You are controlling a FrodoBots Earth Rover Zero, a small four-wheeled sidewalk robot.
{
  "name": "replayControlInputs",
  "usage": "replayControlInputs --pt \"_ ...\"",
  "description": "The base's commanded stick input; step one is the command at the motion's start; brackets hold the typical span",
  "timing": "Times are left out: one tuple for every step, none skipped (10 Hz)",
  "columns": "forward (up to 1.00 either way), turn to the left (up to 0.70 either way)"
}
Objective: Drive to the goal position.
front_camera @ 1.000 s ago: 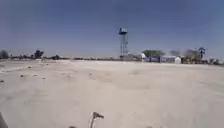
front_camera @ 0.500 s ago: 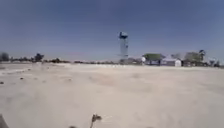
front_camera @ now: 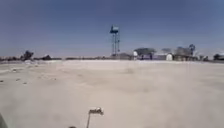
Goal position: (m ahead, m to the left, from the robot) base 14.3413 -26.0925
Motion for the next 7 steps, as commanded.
replayControlInputs --pt "0.85 -0.03" --pt "0.85 0.0" --pt "0.85 0.0" --pt "0.85 -0.27" --pt "0.85 -0.27" --pt "0.85 -0.27" --pt "0.85 -0.27"
